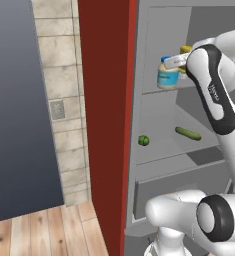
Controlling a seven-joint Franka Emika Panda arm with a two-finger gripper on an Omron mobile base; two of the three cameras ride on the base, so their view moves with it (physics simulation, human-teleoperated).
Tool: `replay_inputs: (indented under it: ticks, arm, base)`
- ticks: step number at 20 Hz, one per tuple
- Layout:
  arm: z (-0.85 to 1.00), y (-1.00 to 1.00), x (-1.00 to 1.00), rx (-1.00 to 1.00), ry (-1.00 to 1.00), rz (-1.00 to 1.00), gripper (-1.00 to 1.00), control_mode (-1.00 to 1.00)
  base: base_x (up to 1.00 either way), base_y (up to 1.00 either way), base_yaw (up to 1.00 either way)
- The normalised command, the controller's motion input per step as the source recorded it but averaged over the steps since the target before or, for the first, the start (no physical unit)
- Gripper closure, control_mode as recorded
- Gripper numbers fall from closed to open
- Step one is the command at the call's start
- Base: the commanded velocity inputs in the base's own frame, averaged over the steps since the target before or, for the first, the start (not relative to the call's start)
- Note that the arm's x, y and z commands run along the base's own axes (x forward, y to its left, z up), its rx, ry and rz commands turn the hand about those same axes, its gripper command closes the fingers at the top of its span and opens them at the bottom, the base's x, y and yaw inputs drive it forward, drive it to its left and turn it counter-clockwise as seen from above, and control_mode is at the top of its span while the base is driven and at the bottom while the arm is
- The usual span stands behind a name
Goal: Place the mustard and mayonnaise from the counter to the top shelf of the fridge. If the existing items in the fridge are on the top shelf, move them to other shelves.
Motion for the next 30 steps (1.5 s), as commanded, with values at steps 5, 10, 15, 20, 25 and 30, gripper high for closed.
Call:
replay_inputs:
  ticks: [5,10,15,20,25,30]
  arm:
    - [-0.27,0.00,0.33,0.00,-0.01,-0.01,1.00,-1.00]
    - [-0.36,0.00,0.09,0.00,-0.02,0.00,1.00,-1.00]
    - [-0.14,0.00,0.14,0.00,-0.05,-0.02,1.00,-1.00]
    - [0.31,0.00,0.00,0.00,-0.02,-0.02,1.00,-1.00]
    - [-0.02,0.00,0.31,0.00,-0.03,0.00,1.00,-1.00]
    - [-0.20,0.00,0.41,0.00,-0.02,0.00,1.00,-1.00]
  base:
    - [0.00,0.00,0.00]
    - [0.00,0.00,0.00]
    - [0.00,0.00,0.00]
    - [0.00,0.00,0.00]
    - [0.00,0.00,0.00]
    - [0.00,0.00,0.00]
